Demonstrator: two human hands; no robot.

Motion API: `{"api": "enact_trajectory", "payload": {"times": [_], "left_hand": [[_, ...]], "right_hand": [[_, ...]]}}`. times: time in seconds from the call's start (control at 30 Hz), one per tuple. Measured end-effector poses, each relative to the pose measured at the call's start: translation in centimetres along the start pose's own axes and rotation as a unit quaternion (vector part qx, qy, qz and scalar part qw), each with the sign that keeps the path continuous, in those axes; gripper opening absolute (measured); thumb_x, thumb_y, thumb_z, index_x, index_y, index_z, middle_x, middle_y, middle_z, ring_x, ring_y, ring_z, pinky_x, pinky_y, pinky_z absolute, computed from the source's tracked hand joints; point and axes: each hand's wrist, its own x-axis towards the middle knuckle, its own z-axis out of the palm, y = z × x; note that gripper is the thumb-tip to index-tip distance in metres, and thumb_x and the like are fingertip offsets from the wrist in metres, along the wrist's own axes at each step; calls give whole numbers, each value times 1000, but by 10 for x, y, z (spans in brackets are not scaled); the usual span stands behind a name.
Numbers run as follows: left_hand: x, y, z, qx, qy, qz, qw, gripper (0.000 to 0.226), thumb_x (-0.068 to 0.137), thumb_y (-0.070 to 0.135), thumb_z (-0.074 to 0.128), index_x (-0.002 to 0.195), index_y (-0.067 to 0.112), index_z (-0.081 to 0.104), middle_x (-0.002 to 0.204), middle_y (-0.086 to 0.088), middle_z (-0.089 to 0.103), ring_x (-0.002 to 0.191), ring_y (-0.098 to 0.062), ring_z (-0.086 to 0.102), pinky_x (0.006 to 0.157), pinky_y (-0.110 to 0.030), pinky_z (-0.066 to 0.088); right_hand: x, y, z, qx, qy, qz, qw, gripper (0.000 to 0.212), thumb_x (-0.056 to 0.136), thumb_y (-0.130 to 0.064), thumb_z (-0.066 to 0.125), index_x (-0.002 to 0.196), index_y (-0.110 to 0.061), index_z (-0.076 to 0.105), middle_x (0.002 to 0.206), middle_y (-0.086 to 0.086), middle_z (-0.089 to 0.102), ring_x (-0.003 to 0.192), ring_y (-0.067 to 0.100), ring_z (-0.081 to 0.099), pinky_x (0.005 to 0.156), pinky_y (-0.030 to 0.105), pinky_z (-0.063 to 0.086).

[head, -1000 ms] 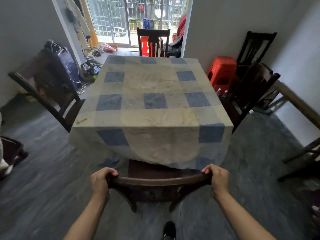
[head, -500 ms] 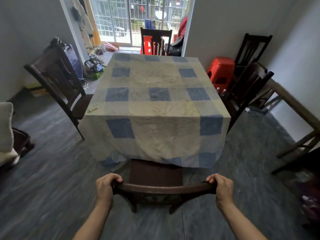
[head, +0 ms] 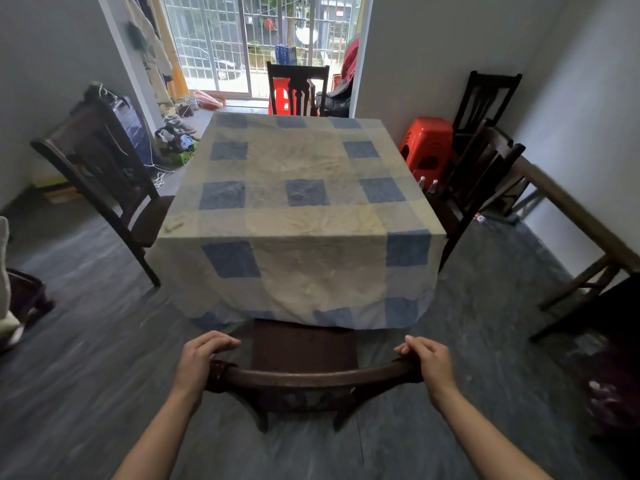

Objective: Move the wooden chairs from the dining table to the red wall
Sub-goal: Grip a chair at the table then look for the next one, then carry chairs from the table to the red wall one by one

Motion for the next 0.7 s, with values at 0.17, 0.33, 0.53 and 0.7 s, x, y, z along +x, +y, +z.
{"api": "enact_trajectory", "payload": {"times": [0.17,0.33,0.53,0.7], "left_hand": [[10,55,36,-79,-54,35,995,28,98,-1,44,100,4,72,104,-16,77,97,-25,72,87,-29,54],[18,105,119,-142,-172,37,974,34,106,16,36,122,17,66,127,-13,71,112,-27,68,97,-45,50],[-4,146,252,-130,-316,51,939,42,93,38,47,125,20,67,127,-9,74,115,-29,69,94,-47,52],[-42,149,357,-103,-395,48,911,44,89,41,49,123,20,67,123,-7,75,112,-29,70,95,-49,51]], "right_hand": [[-3,-57,-10,91,-27,12,995,26,103,-3,49,95,4,73,90,20,78,79,22,75,73,27,58],[-13,-110,-56,164,11,-30,986,35,108,-18,40,118,2,67,111,19,77,96,27,74,89,42,56],[-35,-142,-161,189,110,-86,972,37,107,-25,39,124,-5,65,122,16,74,103,30,72,91,44,55],[-56,-131,-250,223,198,-91,950,37,105,-20,41,132,-3,60,127,18,71,97,26,73,89,42,54]]}}
